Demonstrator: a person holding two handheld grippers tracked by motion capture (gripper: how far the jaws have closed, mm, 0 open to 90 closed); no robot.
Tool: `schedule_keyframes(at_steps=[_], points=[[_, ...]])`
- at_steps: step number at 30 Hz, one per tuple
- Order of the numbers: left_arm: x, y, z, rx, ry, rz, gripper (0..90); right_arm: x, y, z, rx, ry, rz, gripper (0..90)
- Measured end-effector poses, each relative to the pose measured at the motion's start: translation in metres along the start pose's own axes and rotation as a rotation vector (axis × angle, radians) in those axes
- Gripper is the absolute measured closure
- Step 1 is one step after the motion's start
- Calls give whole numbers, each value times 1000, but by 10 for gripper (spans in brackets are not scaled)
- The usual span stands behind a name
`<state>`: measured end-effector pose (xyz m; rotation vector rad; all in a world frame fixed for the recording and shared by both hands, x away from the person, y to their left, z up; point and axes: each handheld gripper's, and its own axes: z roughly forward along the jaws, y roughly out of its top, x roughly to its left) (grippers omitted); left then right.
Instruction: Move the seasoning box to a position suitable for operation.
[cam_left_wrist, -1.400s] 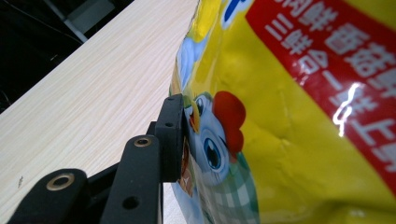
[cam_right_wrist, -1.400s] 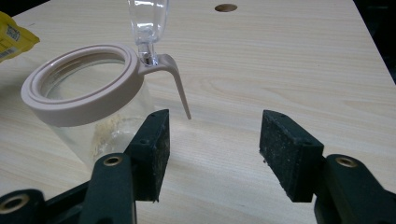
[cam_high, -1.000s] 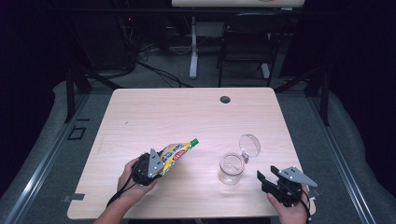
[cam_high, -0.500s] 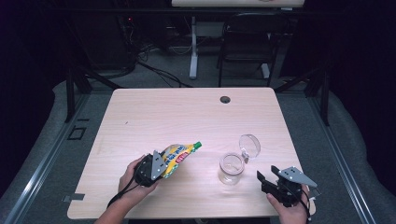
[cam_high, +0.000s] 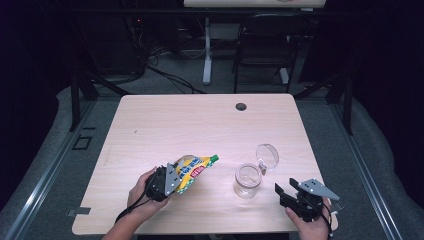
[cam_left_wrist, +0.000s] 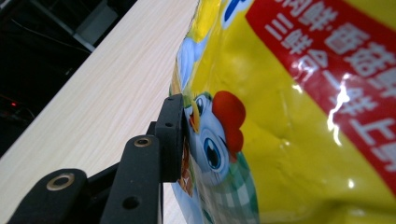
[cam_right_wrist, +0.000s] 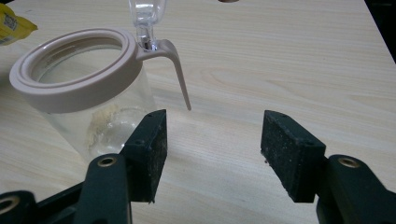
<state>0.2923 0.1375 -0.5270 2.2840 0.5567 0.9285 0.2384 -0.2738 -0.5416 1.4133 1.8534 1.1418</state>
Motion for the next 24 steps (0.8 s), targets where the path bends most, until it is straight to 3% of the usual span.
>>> schedule_keyframes(at_steps=[11,24], points=[[-3,8,0,-4,27,38,630,-2,1,-6,-12,21,42,450],[-8,19,1,-3,48,93,630,0,1,-9,-1,29,22,503]])
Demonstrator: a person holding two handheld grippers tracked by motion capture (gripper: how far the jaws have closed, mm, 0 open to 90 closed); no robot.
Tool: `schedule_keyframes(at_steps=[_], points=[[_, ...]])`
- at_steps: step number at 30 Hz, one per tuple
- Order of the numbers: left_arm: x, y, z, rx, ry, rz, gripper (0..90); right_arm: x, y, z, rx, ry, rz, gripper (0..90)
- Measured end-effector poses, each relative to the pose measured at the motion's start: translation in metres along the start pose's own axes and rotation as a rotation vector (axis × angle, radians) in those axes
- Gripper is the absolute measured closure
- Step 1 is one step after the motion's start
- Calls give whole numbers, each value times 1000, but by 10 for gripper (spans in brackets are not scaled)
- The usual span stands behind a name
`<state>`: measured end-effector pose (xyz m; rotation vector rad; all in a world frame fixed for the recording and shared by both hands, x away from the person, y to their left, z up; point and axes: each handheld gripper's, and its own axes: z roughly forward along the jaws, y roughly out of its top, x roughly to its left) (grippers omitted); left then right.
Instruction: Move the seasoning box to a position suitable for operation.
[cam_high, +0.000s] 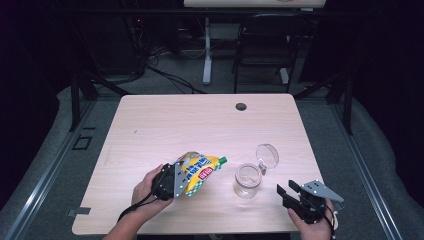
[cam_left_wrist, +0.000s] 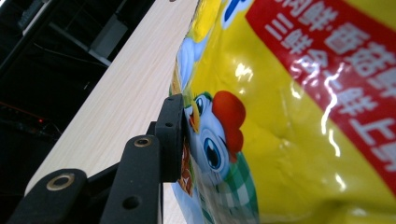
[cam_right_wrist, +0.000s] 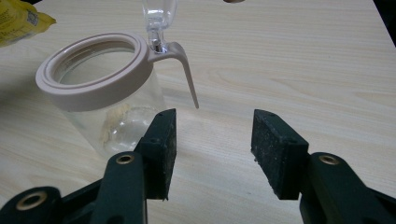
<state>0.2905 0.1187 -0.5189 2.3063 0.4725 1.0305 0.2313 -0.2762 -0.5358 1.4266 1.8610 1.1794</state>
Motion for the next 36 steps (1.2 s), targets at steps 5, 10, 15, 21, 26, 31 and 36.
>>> schedule_keyframes(at_steps=[5,10,15,21,26,31,36], points=[[0,1,2,10,8,20,630,1,0,-1,-1,1,-7,521],[0,5,3,12,21,35,631,1,1,-1,1,1,-13,533],[0,8,4,9,26,44,631,2,1,-2,-2,5,-17,542],[-2,13,5,3,29,66,631,3,2,-3,-9,13,-33,558],[-3,16,9,1,39,78,631,3,2,-4,-10,10,-44,570],[-3,19,9,-8,46,84,631,4,3,-5,-15,17,-43,574],[-4,19,10,-4,61,102,631,4,3,-4,-17,19,-46,575]])
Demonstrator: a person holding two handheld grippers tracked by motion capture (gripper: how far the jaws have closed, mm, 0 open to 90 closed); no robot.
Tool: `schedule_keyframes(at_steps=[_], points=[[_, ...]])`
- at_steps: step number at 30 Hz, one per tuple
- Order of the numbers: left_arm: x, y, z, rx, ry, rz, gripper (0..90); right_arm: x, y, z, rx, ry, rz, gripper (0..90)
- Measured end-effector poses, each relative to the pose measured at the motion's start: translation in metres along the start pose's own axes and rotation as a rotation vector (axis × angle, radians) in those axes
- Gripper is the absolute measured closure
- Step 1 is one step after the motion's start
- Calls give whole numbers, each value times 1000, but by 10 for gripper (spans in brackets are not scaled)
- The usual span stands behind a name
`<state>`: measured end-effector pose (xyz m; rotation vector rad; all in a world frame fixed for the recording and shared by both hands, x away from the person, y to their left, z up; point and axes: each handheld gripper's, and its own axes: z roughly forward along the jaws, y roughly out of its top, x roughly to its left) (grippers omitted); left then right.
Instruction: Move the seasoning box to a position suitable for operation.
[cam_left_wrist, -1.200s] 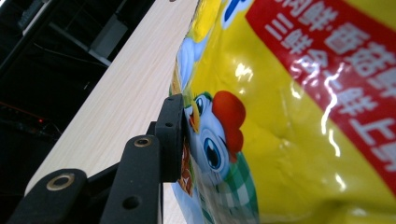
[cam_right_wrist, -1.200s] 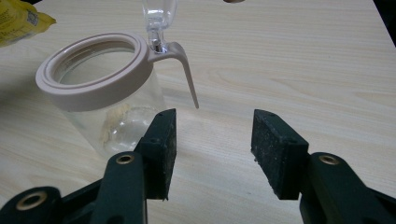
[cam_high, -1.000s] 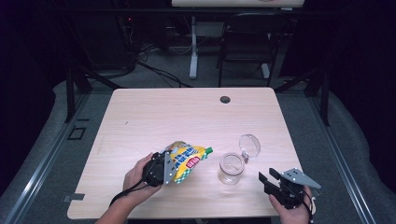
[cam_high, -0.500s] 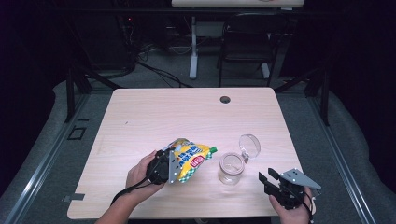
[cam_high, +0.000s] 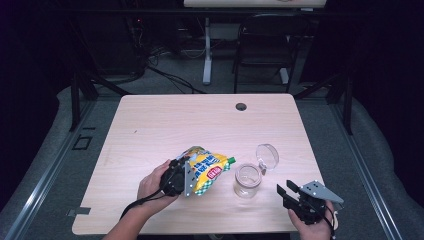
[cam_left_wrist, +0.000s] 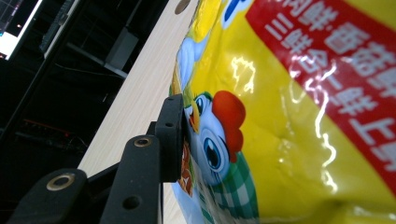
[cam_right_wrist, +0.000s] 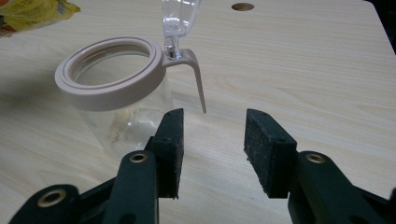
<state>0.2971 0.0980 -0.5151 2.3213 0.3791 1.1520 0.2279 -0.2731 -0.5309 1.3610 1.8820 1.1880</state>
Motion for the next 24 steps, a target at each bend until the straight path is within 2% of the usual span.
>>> schedule_keyframes(at_steps=[13,24], points=[[-2,6,-1,-2,35,68,631,0,0,0,-3,2,4,572],[-2,7,-2,5,39,93,632,1,1,-1,2,-2,1,601]])
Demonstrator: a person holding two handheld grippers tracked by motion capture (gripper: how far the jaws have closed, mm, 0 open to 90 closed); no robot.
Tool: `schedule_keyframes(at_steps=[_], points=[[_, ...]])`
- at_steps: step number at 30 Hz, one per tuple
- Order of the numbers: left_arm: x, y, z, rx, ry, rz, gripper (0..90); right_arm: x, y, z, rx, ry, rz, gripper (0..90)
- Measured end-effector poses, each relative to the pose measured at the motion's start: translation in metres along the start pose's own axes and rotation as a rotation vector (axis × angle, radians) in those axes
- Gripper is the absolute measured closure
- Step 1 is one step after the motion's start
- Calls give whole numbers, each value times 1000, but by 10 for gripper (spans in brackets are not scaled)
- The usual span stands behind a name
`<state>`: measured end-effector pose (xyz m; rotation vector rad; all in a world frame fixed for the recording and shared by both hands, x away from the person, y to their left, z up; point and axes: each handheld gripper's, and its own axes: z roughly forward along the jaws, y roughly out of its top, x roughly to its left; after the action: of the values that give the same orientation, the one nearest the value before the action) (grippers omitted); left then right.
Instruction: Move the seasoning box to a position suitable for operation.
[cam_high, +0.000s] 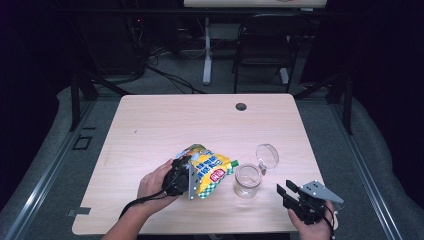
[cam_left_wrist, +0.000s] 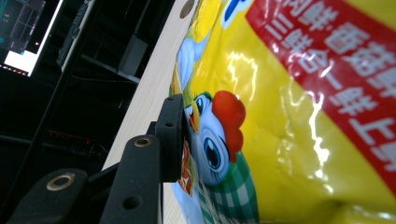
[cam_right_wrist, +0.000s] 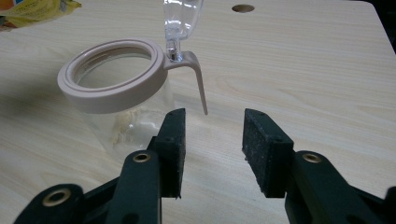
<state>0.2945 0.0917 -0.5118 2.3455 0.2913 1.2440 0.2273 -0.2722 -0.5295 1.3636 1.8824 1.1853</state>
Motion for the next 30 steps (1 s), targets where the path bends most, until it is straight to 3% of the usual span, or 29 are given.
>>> schedule_keyframes(at_steps=[5,18,30], points=[[-1,0,0,3,-1,8,632,2,1,-1,-7,3,-13,627],[-2,9,-2,1,14,57,631,20,9,-5,-3,31,-134,673],[-3,19,-2,9,23,115,632,31,14,-4,-22,61,-166,681]])
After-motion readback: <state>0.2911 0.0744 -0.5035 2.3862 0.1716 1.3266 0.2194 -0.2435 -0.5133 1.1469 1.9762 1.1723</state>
